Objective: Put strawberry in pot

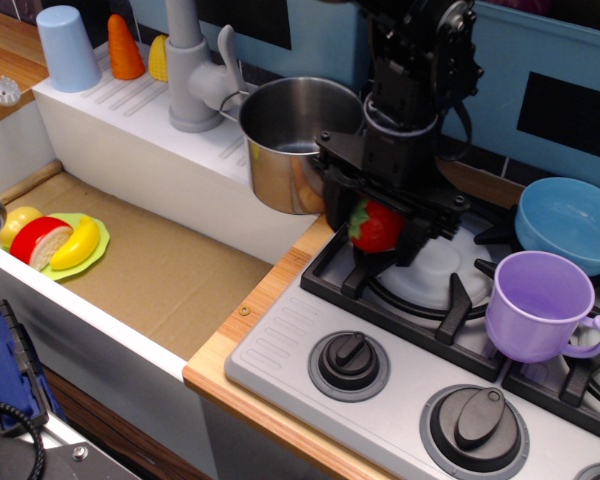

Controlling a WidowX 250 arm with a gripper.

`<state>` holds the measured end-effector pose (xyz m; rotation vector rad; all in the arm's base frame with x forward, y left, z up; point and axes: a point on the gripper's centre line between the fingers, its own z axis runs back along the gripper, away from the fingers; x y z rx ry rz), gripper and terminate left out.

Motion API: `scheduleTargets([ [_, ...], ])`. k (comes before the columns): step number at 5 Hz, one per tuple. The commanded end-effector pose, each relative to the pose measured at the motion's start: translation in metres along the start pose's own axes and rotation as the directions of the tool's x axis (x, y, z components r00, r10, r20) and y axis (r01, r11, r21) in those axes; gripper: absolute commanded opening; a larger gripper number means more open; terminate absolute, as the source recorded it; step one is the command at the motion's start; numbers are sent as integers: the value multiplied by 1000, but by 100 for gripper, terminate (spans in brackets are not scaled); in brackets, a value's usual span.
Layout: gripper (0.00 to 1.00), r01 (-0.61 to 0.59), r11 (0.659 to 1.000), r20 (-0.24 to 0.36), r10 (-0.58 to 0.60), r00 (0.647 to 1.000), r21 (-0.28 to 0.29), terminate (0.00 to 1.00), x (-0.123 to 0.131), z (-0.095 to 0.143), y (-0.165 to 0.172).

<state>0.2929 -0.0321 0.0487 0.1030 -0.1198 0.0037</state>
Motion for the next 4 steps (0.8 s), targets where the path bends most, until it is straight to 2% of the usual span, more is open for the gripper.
scheduleTargets([
  [1, 0, -5, 997, 55, 1, 999, 74, 0, 13, 54, 15],
  [2, 0, 13, 992, 44, -19, 999, 127, 0, 20, 74, 33],
  [3, 0, 35, 984, 70, -47, 996, 172, 0, 21, 74, 56],
  [4, 0, 71, 978, 110, -94, 990, 194, 0, 32, 69, 77],
])
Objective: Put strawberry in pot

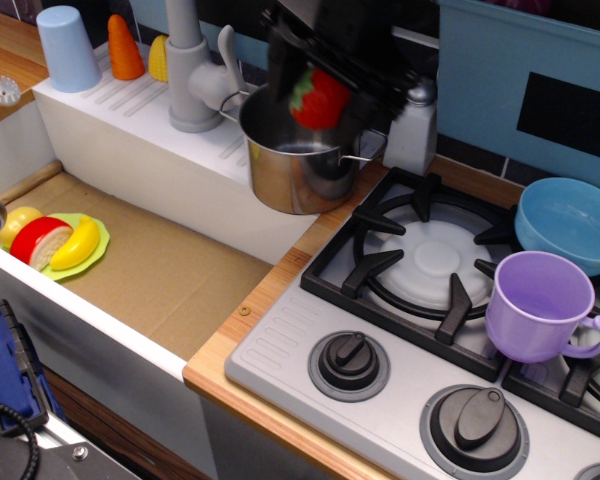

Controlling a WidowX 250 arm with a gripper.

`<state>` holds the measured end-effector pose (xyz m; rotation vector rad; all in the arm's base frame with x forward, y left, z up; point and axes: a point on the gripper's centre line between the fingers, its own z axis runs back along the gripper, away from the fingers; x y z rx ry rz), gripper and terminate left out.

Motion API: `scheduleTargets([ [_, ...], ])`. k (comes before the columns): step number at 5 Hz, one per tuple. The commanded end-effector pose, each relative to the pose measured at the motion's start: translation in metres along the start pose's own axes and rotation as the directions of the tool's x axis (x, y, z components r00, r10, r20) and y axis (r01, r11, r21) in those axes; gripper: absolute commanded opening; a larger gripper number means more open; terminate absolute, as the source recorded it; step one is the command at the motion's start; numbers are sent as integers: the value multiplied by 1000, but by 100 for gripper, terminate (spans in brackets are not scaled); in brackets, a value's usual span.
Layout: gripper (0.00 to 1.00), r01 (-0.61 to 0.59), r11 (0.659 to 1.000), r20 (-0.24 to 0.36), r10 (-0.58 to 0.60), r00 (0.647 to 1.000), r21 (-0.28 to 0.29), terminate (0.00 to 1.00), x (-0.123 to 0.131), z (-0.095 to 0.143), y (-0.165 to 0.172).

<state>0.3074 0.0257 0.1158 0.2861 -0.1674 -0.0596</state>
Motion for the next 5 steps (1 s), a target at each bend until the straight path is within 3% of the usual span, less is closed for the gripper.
scheduleTargets([
  [1, 0, 39, 999, 91, -39, 995, 6, 0, 21, -4, 32],
  [2, 100, 61, 998, 120, -59, 991, -10, 0, 29, -13, 39],
  [4, 100, 81, 996, 151, -74, 986, -37, 0, 35, -19, 39],
  [5, 100, 81, 996, 151, -74, 986, -37, 100, 35, -19, 39],
])
